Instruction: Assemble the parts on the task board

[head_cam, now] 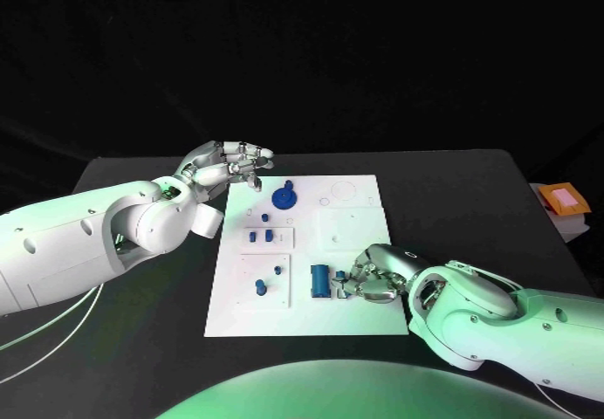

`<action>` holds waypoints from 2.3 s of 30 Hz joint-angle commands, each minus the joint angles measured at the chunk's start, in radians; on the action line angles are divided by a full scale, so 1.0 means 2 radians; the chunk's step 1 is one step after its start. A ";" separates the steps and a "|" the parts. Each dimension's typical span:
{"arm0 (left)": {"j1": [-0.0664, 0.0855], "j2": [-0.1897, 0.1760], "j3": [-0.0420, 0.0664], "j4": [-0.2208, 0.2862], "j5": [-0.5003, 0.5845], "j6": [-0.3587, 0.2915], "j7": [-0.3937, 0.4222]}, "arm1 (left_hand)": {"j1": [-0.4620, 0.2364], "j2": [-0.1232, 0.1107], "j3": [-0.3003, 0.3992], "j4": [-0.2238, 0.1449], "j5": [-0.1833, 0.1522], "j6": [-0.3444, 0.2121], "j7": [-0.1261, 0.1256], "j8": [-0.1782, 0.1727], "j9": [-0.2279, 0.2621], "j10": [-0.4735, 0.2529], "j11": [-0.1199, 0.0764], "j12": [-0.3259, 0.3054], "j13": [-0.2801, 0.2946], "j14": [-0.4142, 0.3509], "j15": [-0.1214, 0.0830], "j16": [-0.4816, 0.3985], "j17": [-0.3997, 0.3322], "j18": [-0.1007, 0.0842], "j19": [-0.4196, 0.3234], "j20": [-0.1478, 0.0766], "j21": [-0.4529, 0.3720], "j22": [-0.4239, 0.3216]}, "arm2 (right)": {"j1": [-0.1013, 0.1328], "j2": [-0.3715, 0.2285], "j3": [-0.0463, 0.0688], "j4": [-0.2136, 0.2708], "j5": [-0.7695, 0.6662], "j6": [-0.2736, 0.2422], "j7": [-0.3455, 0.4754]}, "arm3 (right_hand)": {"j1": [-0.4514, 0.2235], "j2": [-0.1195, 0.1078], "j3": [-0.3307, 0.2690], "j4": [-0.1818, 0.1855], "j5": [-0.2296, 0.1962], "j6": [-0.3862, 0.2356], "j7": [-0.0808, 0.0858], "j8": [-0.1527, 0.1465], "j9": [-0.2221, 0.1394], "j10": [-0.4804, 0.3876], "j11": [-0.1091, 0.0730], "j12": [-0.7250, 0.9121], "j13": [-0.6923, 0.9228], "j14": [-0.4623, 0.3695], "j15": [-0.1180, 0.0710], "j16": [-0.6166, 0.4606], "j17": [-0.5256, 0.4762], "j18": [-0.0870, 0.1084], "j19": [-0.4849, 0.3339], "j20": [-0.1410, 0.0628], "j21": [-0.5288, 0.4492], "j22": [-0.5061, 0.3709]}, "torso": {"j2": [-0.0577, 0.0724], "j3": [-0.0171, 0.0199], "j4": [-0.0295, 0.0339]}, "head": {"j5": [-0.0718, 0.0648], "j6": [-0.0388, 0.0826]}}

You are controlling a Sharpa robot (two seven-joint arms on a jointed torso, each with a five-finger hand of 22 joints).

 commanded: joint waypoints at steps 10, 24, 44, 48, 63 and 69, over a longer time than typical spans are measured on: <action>0.000 0.000 0.000 0.000 -0.001 0.008 0.002 | 0.000 0.003 0.001 -0.003 0.003 -0.004 0.011 0.001 0.000 -0.005 0.000 0.002 -0.001 -0.003 0.002 0.001 -0.001 0.003 -0.001 0.002 -0.003 0.000 | -0.001 0.003 0.000 0.009 -0.002 0.003 0.009 | 0.010 0.007 -0.002 0.000 0.010 0.004 -0.001 0.000 0.000 0.006 0.000 0.001 0.054 0.045 -0.003 0.003 0.092 -0.005 0.042 -0.002 0.004 0.124 | 0.000 -0.0003 0.0003 | 0.000 0.000; 0.000 0.000 0.000 0.000 -0.001 0.008 0.002 | 0.000 0.003 0.001 -0.004 0.003 -0.004 0.011 0.001 0.000 -0.005 0.000 0.002 -0.001 -0.003 0.002 0.001 -0.001 0.003 -0.001 0.002 -0.003 0.000 | -0.001 -0.007 0.000 0.001 -0.005 0.014 0.011 | 0.086 0.004 0.004 -0.006 0.011 0.001 0.000 -0.003 -0.002 0.006 0.000 0.000 0.055 0.045 -0.003 0.003 0.092 -0.005 0.042 -0.002 0.004 0.124 | 0.000 -0.0001 0.0005 | 0.000 0.000; -0.001 0.018 -0.004 -0.035 0.016 -0.013 0.033 | -0.002 0.001 -0.002 -0.005 -0.001 0.005 0.005 0.010 0.003 0.002 -0.004 0.009 -0.001 -0.019 0.001 -0.005 -0.005 0.003 -0.011 0.002 -0.011 -0.004 | 0.055 -0.010 0.003 -0.105 0.381 -0.048 0.310 | 0.215 -0.017 0.032 -0.033 -0.017 -0.077 0.032 -0.025 -0.007 -0.131 0.028 -0.245 -0.101 -0.005 0.019 -0.114 -0.083 0.044 -0.066 0.018 -0.260 0.038 | -0.019 -0.0088 -0.0011 | -0.010 0.019; -0.005 0.033 -0.005 -0.065 0.040 -0.026 0.053 | -0.005 0.001 -0.005 -0.004 -0.003 0.015 0.000 0.016 0.004 0.016 -0.008 0.010 -0.003 -0.039 0.000 -0.020 -0.014 0.002 -0.027 0.002 -0.021 -0.007 | 0.071 0.012 0.006 -0.173 0.502 -0.022 0.382 | 0.245 -0.026 0.057 -0.046 -0.036 -0.101 0.050 -0.040 -0.013 -0.209 0.043 -0.360 -0.203 -0.084 0.034 -0.261 -0.239 0.079 -0.173 0.031 -0.511 -0.069 | -0.029 -0.0124 -0.0013 | -0.012 0.035; -0.018 0.095 -0.005 -0.185 0.118 -0.072 0.106 | -0.025 -0.016 -0.014 0.033 -0.013 -0.021 -0.009 -0.070 -0.022 0.037 0.028 -0.228 -0.015 -0.160 0.062 -0.372 -0.143 -0.006 -0.109 0.069 -0.339 -0.212 | 0.085 0.115 0.015 -0.386 0.656 0.059 0.472 | 0.216 -0.029 0.104 -0.076 -0.055 -0.093 0.072 -0.116 -0.064 -0.244 0.096 -0.601 -0.570 -0.271 0.109 -0.648 -0.472 0.079 -0.306 0.109 -0.725 -0.347 | -0.049 -0.0094 -0.0036 | -0.004 0.088; -0.019 0.095 -0.005 -0.182 0.092 -0.058 0.081 | -0.262 0.084 -0.263 -0.032 -0.176 -0.393 -0.101 -0.219 -0.097 -0.440 -0.073 -0.282 -0.046 -0.554 -0.029 -0.513 -0.206 -0.089 -0.452 -0.075 -0.471 -0.329 | 0.084 0.117 0.017 -0.385 0.624 0.017 0.443 | -0.028 0.051 -0.132 -0.146 -0.106 -0.515 -0.028 -0.239 -0.222 -0.732 0.009 -0.657 -0.654 -0.732 0.037 -0.764 -0.654 -0.011 -0.733 -0.018 -0.756 -0.654 | -0.046 -0.0102 -0.0029 | -0.004 0.087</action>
